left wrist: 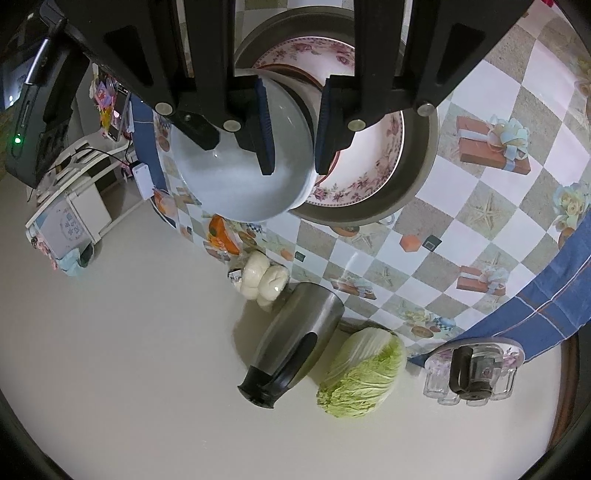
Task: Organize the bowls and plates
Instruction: 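Lower the round white bowl into the square bowl on the stack, then open both grippers to release the round white bowl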
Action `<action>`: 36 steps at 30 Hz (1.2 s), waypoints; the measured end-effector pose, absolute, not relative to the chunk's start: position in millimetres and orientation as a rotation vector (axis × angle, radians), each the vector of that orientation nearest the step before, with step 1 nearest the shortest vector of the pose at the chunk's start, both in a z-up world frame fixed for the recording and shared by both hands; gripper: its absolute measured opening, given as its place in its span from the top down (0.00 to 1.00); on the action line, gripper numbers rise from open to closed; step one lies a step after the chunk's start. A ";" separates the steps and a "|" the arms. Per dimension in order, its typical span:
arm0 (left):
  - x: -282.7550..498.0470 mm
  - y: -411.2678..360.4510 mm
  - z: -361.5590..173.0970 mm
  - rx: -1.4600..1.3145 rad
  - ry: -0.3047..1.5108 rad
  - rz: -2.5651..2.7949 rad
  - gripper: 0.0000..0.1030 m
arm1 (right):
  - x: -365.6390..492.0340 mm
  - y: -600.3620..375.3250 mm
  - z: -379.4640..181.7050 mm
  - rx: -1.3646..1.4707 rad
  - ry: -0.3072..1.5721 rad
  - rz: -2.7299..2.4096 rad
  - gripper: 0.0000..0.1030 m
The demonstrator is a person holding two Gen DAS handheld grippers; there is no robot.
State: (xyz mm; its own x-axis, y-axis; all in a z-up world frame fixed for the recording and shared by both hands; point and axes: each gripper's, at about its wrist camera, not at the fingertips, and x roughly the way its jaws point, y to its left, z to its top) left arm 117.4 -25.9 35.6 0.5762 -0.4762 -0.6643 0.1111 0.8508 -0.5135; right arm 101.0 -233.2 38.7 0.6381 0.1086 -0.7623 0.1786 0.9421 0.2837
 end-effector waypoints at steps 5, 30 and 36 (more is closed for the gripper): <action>118.0 -20.1 35.5 -0.463 0.894 -0.339 0.79 | 96.8 -240.2 41.7 0.375 0.850 -0.050 0.77; 115.9 -18.7 37.9 -0.461 0.901 -0.321 0.46 | 97.6 -257.6 29.8 0.511 0.856 -0.006 0.90; 114.0 -19.3 40.5 -0.432 0.912 -0.297 0.34 | 96.2 -251.8 33.0 0.427 0.883 -0.040 0.73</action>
State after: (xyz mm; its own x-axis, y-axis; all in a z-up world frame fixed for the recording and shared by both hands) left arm 114.0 -19.3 40.5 0.5809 -0.4245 -0.6946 0.0656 0.8749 -0.4798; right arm 96.2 -251.8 33.0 0.6395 0.1400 -0.7559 0.2076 0.9153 0.3451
